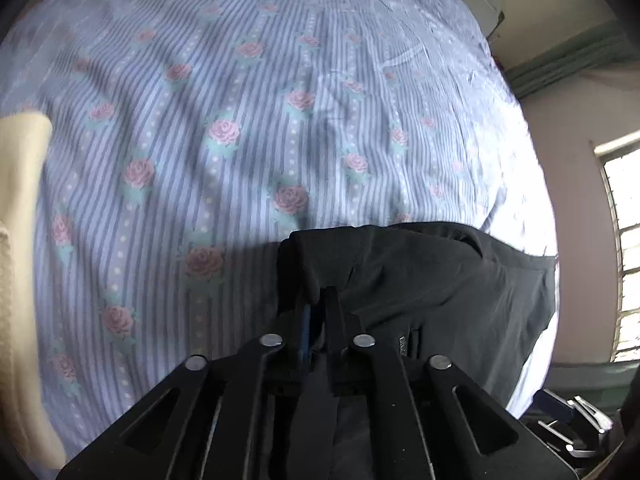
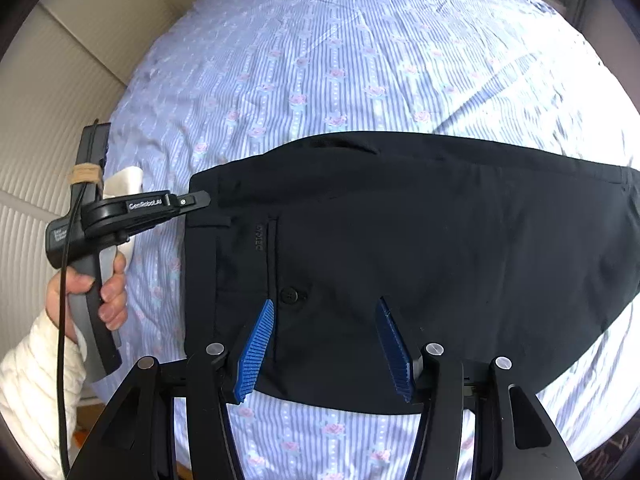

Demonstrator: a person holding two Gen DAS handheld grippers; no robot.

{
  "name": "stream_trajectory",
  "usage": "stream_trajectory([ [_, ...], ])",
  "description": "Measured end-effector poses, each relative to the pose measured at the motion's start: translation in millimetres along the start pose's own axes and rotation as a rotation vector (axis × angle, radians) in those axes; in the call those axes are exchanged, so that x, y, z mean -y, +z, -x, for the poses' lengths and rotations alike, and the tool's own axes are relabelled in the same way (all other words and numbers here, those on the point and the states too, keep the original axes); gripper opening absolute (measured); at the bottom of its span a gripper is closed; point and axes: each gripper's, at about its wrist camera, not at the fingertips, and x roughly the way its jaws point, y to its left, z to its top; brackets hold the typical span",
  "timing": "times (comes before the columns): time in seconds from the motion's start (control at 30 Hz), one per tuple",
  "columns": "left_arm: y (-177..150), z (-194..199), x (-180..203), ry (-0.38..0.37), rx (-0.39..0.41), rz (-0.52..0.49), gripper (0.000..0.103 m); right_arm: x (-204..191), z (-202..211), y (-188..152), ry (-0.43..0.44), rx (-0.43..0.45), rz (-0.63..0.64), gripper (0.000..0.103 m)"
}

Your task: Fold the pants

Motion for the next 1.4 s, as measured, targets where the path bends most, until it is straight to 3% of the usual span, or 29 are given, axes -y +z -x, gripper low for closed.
stream_trajectory([
  [0.07, -5, 16, 18, 0.078, 0.036, -0.072, 0.026, 7, 7, -4, 0.0, 0.013, -0.011, 0.054],
  [0.1, -8, 29, 29, 0.093, 0.063, -0.121, 0.037, 13, 14, -9, -0.001, 0.023, -0.019, 0.054],
  [0.17, -14, 54, 46, 0.094, 0.101, -0.19, 0.043, 26, 26, -16, -0.006, 0.04, -0.037, 0.054],
  [0.43, -75, 133, 162, -0.011, 0.169, -0.46, 0.059, 112, 118, -61, -0.033, 0.177, -0.173, 0.054],
  [0.7, -147, 136, 314, -0.002, 0.234, -0.794, 0.069, 197, 210, -104, -0.123, 0.347, -0.33, 0.054],
  [0.87, -173, 125, 390, -0.079, 0.245, -0.837, 0.074, 249, 247, -128, -0.17, 0.404, -0.382, 0.054],
  [1.03, -186, 111, 456, -0.116, 0.262, -0.851, 0.076, 326, 270, -143, -0.17, 0.444, -0.449, 0.054],
  [1.4, -149, 28, 596, -0.162, 0.208, -0.845, 0.076, 515, 281, -139, -0.121, 0.505, -0.581, 0.054],
])
